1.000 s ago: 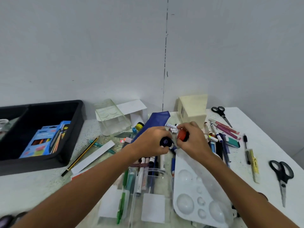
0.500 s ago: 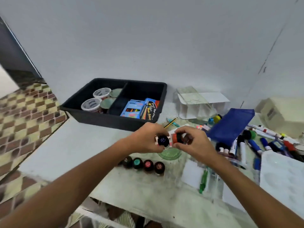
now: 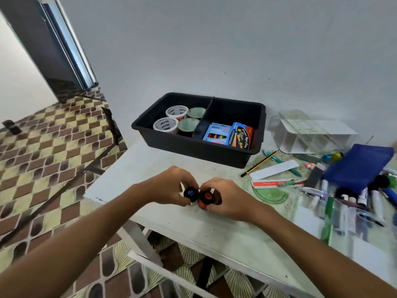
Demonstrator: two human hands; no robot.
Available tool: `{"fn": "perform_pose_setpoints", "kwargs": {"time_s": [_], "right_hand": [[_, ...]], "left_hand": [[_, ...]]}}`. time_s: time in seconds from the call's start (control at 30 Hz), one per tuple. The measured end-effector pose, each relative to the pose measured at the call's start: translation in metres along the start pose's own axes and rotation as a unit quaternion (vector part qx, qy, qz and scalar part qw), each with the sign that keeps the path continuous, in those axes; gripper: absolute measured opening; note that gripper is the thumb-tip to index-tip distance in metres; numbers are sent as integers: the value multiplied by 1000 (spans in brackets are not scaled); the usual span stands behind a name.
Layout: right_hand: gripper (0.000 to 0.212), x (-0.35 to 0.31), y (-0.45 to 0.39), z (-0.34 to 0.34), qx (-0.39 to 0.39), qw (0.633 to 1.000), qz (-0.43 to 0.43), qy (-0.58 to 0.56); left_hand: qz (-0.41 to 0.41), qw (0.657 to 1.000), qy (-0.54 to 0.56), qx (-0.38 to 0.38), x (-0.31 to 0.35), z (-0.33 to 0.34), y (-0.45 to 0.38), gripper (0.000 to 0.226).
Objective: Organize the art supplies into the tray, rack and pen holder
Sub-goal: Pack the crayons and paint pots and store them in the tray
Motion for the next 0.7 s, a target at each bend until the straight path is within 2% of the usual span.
{"fn": "perform_pose_setpoints", "kwargs": {"time_s": [0.17, 0.3, 0.47, 0.63, 0.7], "right_hand": [[22, -7, -1, 13, -48, 994, -12, 101], [29, -3, -2, 22, -71, 985, -25, 154], [31, -6, -3, 29, -43, 977, -85, 192], [10, -8, -4, 32, -9, 963, -161, 214], [8, -6, -4, 32, 10, 961, -185, 204]], "left_hand": [[9, 999, -33, -16, -9, 9, 7, 32], [11, 998, -56, -36, -14, 18, 7, 34], [8, 998, -56, -38, -16, 19, 8, 31], [-11, 997, -66, -45, -19, 22, 6, 31], [-11, 996, -69, -50, -19, 22, 6, 30]]}}
Point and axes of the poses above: each hand's wrist, its own y-axis away from the middle knuckle, its own z-axis out of the palm, x = y × z, the point moved 5 cm from there along -y, towards the middle knuckle, and after that the axes turned 9 degrees about z, right-handed, at the moved point
